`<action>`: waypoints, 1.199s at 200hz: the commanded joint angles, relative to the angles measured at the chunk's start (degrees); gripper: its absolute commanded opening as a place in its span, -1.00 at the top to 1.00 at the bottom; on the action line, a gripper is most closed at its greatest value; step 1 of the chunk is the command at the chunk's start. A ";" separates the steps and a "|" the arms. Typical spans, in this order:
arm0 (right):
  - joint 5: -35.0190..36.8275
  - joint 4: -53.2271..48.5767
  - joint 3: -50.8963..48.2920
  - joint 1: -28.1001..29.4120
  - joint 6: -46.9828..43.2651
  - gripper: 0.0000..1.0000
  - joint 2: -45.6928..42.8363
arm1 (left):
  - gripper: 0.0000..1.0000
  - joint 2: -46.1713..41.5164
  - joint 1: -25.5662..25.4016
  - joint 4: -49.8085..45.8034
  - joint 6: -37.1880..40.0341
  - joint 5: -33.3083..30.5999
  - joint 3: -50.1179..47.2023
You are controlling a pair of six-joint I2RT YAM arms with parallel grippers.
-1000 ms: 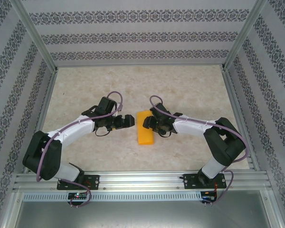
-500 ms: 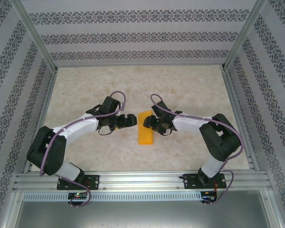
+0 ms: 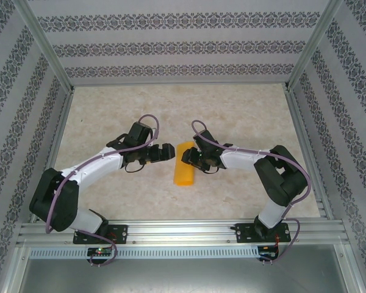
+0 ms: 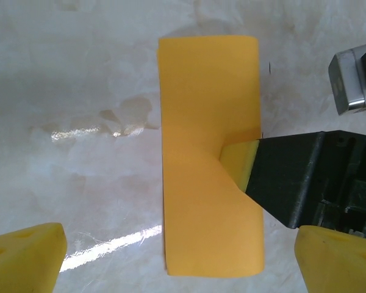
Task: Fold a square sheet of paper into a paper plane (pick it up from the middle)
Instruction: Fold the square sheet of paper in half at the center of the table.
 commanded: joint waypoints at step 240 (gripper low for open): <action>6.21 15.82 -7.33 6.06 11.72 0.17 -0.99 | -0.97 -11.59 -0.59 1.53 -5.25 -17.45 -9.69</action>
